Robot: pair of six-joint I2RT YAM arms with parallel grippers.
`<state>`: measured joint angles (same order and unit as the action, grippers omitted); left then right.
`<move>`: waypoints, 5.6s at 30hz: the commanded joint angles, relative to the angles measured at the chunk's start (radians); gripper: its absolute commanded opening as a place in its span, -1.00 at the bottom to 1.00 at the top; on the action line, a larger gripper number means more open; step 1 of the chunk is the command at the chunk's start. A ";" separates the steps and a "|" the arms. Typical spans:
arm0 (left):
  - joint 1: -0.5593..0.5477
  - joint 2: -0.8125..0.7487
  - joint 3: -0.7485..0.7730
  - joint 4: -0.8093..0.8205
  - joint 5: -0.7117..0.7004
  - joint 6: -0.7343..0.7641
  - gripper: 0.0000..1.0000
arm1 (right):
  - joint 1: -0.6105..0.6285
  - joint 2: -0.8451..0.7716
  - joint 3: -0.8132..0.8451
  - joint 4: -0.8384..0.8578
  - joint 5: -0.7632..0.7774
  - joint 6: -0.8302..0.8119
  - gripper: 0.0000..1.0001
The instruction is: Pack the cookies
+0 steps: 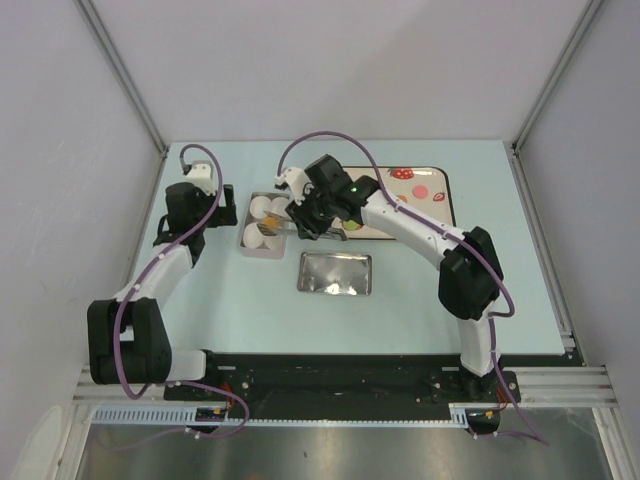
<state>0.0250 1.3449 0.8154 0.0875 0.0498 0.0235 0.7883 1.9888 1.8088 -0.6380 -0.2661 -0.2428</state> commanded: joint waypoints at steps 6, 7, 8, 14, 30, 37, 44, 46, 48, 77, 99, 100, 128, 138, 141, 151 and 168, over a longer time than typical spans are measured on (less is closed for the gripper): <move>0.009 -0.038 0.008 0.021 0.018 -0.016 0.99 | 0.005 0.033 0.031 0.015 0.016 -0.020 -0.28; 0.010 -0.038 0.010 0.021 0.018 -0.016 0.99 | 0.005 0.034 0.030 0.015 0.016 -0.020 -0.28; 0.010 -0.039 0.010 0.021 0.019 -0.017 0.99 | 0.006 0.033 0.029 0.015 0.018 -0.020 -0.28; 0.012 -0.043 0.011 0.021 0.022 -0.017 0.99 | 0.006 0.038 0.030 0.017 0.022 -0.023 -0.28; 0.013 -0.046 0.007 0.021 0.028 -0.017 0.99 | 0.008 0.056 0.034 -0.002 0.013 -0.027 -0.22; 0.013 -0.047 0.007 0.020 0.028 -0.017 0.99 | 0.011 0.067 0.041 -0.011 0.008 -0.027 -0.15; 0.015 -0.053 0.002 0.021 0.027 -0.017 0.99 | 0.011 0.071 0.044 -0.012 0.004 -0.027 -0.05; 0.013 -0.053 0.002 0.021 0.027 -0.017 0.99 | 0.012 0.071 0.044 -0.012 0.004 -0.027 0.00; 0.013 -0.053 0.002 0.021 0.027 -0.017 0.99 | 0.011 0.070 0.046 -0.011 0.005 -0.026 0.04; 0.015 -0.062 0.005 0.014 0.047 -0.017 0.99 | -0.011 -0.085 0.089 -0.005 0.022 0.000 0.06; 0.013 -0.092 -0.001 0.011 0.130 -0.017 0.99 | -0.441 -0.366 -0.282 0.084 -0.010 0.011 -0.01; 0.015 -0.093 -0.001 0.011 0.137 -0.017 0.99 | -0.454 -0.375 -0.302 0.092 -0.012 0.011 -0.01; 0.013 -0.125 -0.033 0.018 0.167 -0.007 0.99 | -0.667 -0.510 -0.654 0.098 -0.030 -0.076 0.05; 0.015 -0.121 -0.033 0.024 0.170 -0.008 0.99 | -0.676 -0.459 -0.658 0.123 -0.032 -0.084 0.07; 0.013 -0.115 -0.033 0.026 0.170 -0.010 0.99 | -0.676 -0.450 -0.658 0.129 -0.030 -0.085 0.07; 0.015 -0.107 -0.032 0.031 0.173 -0.010 1.00 | -0.679 -0.415 -0.658 0.150 -0.028 -0.093 0.07; 0.015 -0.101 -0.027 0.035 0.173 -0.011 1.00 | -0.676 -0.383 -0.655 0.169 -0.030 -0.085 0.02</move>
<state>0.0334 1.2476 0.7868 0.0879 0.1978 0.0231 0.1143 1.6009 1.1446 -0.5056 -0.2867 -0.3195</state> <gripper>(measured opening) 0.996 0.519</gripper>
